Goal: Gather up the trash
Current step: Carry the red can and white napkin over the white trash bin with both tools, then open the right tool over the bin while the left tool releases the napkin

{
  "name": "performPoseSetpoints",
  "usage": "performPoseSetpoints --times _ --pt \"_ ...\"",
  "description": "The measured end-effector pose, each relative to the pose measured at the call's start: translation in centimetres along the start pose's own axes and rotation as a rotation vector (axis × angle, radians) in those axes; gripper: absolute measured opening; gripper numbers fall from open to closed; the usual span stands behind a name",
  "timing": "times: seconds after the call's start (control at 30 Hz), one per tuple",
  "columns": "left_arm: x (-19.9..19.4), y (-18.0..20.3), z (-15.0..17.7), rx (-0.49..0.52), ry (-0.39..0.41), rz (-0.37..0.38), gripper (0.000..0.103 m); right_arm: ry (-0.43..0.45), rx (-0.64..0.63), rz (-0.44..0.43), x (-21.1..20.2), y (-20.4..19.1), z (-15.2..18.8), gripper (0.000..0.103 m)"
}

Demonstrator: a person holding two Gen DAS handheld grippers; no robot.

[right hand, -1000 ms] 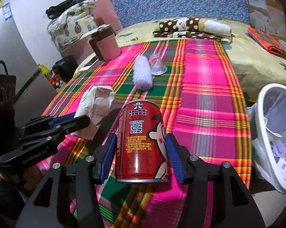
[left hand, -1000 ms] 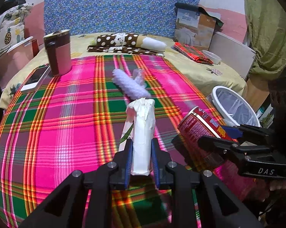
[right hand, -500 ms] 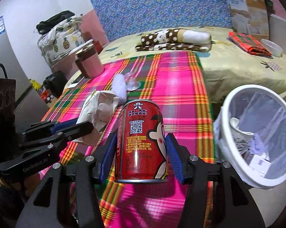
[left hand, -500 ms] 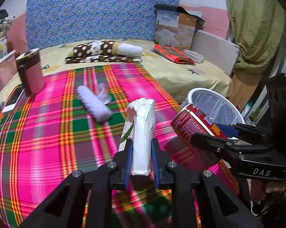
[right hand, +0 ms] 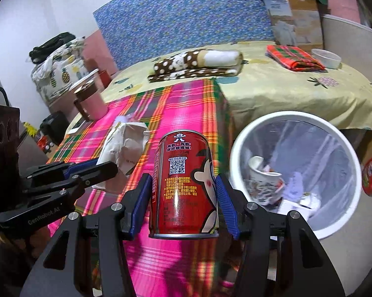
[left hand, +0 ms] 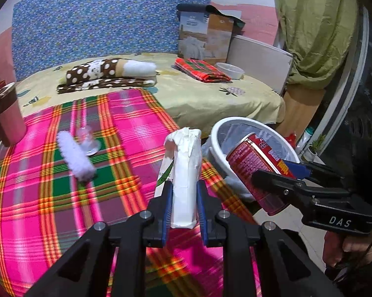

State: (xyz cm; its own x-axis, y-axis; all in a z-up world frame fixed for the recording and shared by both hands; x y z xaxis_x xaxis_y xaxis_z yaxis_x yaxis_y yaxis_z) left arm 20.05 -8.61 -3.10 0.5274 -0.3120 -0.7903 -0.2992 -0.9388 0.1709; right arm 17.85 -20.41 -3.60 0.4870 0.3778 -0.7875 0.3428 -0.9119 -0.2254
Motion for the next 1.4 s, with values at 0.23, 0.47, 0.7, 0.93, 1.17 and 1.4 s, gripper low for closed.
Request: performPoseSetpoints --times 0.23,0.47,0.7,0.93,1.17,1.4 --pt "1.6 2.9 -1.1 0.033 -0.017 0.041 0.020 0.026 0.055 0.044 -1.2 3.0 -0.1 0.054" --pt "3.2 5.6 -2.3 0.071 -0.030 0.080 0.020 0.042 0.117 0.092 -2.0 6.1 0.2 0.054" --pt "5.1 7.9 -3.2 0.103 -0.046 0.110 0.020 0.040 0.163 0.126 -2.1 8.4 0.4 0.054" --pt "6.8 9.4 -3.9 0.122 -0.065 0.129 0.020 0.019 0.187 0.147 -1.6 10.3 0.7 0.054" --pt "8.6 10.4 -4.4 0.132 -0.094 0.144 0.021 -0.016 0.202 0.166 -0.9 11.6 1.0 0.055" --pt "10.2 11.1 -4.8 0.135 -0.116 0.154 0.025 -0.062 0.210 0.164 0.2 12.4 1.2 0.055"
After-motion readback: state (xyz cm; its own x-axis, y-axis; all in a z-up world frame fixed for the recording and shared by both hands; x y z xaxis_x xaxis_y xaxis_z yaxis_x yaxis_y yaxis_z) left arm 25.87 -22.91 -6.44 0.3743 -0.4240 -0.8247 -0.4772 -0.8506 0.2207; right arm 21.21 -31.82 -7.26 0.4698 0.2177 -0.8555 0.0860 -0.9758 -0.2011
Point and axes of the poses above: each gripper's, at about its wrist camera, not at the fingertips, and x roughly the way its jaws point, y to its right, z to its underside, the point moved 7 cm from there along x, roughly the way its jaws point, and after that the axes turned 11 degrees about -y, right-handed, at the moved point
